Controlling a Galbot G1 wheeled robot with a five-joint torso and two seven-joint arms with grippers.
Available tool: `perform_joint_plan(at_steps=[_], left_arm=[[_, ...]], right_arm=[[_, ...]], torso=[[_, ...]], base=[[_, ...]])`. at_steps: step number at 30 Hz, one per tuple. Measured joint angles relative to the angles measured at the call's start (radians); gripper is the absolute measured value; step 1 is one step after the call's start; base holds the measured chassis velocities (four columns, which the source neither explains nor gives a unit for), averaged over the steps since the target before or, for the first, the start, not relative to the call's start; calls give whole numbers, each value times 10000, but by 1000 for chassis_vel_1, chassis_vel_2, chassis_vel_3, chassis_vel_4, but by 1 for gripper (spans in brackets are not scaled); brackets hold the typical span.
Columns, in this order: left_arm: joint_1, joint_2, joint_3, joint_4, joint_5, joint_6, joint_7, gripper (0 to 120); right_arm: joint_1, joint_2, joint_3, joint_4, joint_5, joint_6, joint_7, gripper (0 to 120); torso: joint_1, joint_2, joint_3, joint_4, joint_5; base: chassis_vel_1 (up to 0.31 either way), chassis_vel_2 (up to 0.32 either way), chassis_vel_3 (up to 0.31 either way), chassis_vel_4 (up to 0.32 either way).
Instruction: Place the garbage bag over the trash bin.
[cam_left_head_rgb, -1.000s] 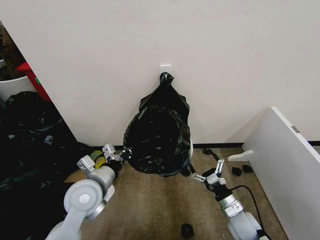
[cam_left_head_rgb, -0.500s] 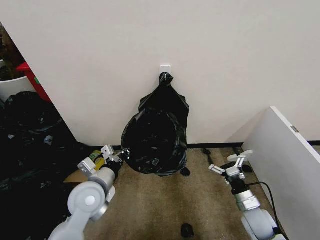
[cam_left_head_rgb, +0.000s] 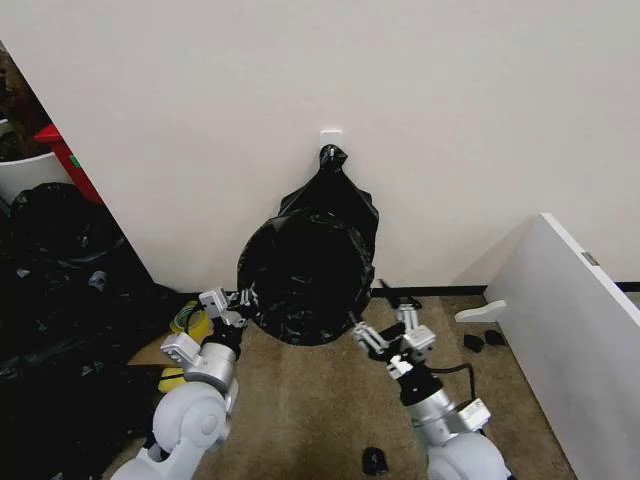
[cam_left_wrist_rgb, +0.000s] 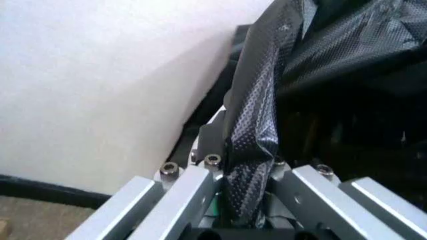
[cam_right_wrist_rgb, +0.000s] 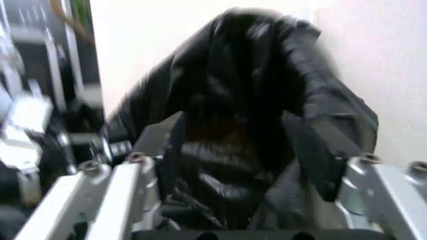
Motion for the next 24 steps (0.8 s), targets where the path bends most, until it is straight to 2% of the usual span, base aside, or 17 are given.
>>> perform_joint_plan(at_steps=[1, 2, 3, 5, 6, 9, 10, 11, 13, 14, 16, 18, 19, 21, 24], left_arm=[[-36, -30, 235, 127, 270, -121, 104, 0], [-36, -30, 235, 127, 270, -121, 104, 0], [-69, -54, 424, 236, 510, -233, 202, 0], [-146, -112, 867, 504, 1016, -558, 442, 0], [-146, -112, 867, 504, 1016, -558, 442, 0], [-234, -178, 1307, 847, 1656, -941, 768, 0], [-234, -178, 1307, 847, 1656, -941, 768, 0], [-269, -197, 1390, 949, 1830, -1080, 853, 0], [-361, -211, 1499, 1205, 2258, -1476, 1076, 0], [-361, -211, 1499, 1205, 2258, -1476, 1076, 0], [-409, -190, 1519, 1453, 2766, -1878, 1269, 0], [-412, -176, 1518, 1521, 2916, -1998, 1326, 0], [-411, -160, 1512, 1675, 3328, -2343, 1476, 0], [-389, -159, 1482, 1811, 3774, -2724, 1639, 0], [-316, -166, 1458, 1847, 4037, -2967, 1736, 0]], right_arm=[[214, -57, -283, -50, -915, -488, 562, 48], [214, -57, -283, -50, -915, -488, 562, 48], [348, -92, -517, -107, -1505, -857, 976, 47], [618, -191, -1110, -168, -2290, -1778, 1902, 33], [618, -191, -1110, -168, -2290, -1778, 1902, 33], [1329, -330, -2064, -297, -2465, -3405, 3096, 20], [1329, -330, -2064, -297, -2465, -3405, 3096, 20], [1615, -343, -2331, -347, -2435, -4061, 3486, 15], [2446, -295, -2962, -380, -1520, -5835, 4451, 5], [2446, -295, -2962, -380, -1520, -5835, 4451, 5], [3141, -207, -3328, -226, -37, -7337, 5275, 0], [3290, -195, -3386, -178, 352, -7618, 5459, 0], [3715, -167, -3518, -70, 1561, -8354, 5988, 0], [4255, -155, -3629, -64, 2945, -9149, 6657, 0], [4694, -134, -3670, -432, 3500, -9628, 7035, 0]], torso=[[0, 0, 0, 0, -1], [0, 0, 0, 0, -1], [0, 0, 0, -1, -1], [0, 0, 0, -3, -1], [0, 0, 0, -3, -1], [0, 0, 0, -2, -1], [0, 0, 0, -2, -1], [0, 0, 0, -2, -4], [0, 0, 0, -2, -1], [0, 0, 0, -2, -1], [0, 0, 1, 0, 0], [0, 0, 1, 0, -1], [1, 0, 1, 1, -2], [1, 0, 1, -1, -3], [1, 0, 1, 0, -2]], base=[[0, 0, 0, 0], [0, 0, 0, 0], [0, 0, 0, 0], [0, 0, 0, 0], [0, 0, 0, 0], [0, 0, 0, 0], [0, 0, 0, 0], [0, 0, 0, 0], [0, 0, 0, 0], [0, 0, 0, 0], [0, 0, 0, 0], [0, 0, 0, 0], [0, 0, 0, 0], [0, 0, 0, 0], [0, 0, 0, 0]])
